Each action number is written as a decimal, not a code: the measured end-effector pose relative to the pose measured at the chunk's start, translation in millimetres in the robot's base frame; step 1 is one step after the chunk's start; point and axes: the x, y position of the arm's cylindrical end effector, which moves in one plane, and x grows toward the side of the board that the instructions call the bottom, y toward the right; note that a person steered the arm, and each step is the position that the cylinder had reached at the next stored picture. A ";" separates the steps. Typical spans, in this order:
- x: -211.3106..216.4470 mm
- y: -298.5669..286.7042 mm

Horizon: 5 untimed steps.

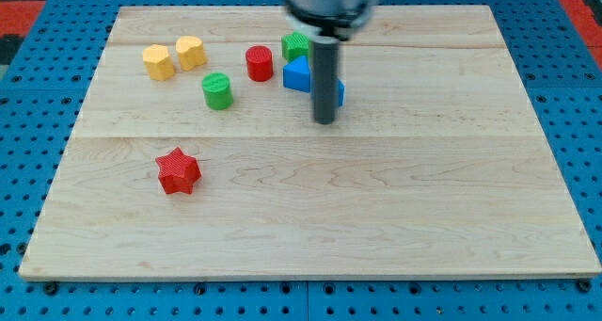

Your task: Push the blue cube closer to blue triangle

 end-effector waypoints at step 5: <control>-23.2 -6.3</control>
